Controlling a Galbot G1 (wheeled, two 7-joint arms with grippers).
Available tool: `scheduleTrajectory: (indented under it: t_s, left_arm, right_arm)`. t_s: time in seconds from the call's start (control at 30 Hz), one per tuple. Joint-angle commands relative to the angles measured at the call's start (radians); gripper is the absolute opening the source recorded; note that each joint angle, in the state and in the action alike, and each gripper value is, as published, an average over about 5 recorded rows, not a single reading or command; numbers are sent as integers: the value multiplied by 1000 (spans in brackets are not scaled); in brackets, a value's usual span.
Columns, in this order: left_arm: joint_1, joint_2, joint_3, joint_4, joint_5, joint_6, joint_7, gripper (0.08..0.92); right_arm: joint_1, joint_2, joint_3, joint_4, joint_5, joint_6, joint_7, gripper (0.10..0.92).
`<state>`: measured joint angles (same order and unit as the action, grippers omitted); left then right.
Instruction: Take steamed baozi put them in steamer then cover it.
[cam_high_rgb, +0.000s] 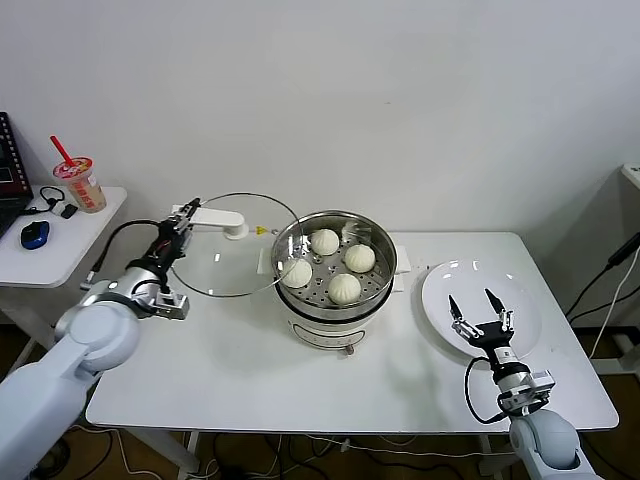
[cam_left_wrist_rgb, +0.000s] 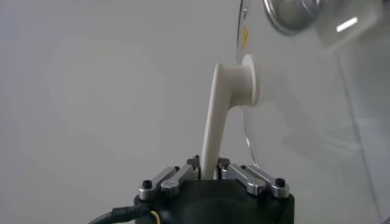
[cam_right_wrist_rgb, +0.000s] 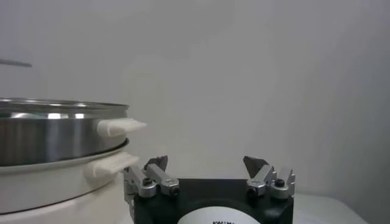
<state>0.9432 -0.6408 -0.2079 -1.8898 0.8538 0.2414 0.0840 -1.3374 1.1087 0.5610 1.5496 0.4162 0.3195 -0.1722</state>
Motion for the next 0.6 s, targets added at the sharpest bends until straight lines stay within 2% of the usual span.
scheduleTrajectory:
  t_s: [0.03,0.17,0.6]
  left_arm:
    - [114,65,-200,46,-44,-146,-19,222]
    - [140,59,-236,97,-14,-212,-30,222]
    - [168,-21,-275,279,143,-370,-90,222]
  right_arm:
    - [7,1,-1,3,-3,0,0,823]
    - [5,-4,2,-1,3,1,0,823]
    - [1,-7,4,-2,8,4,-5,823]
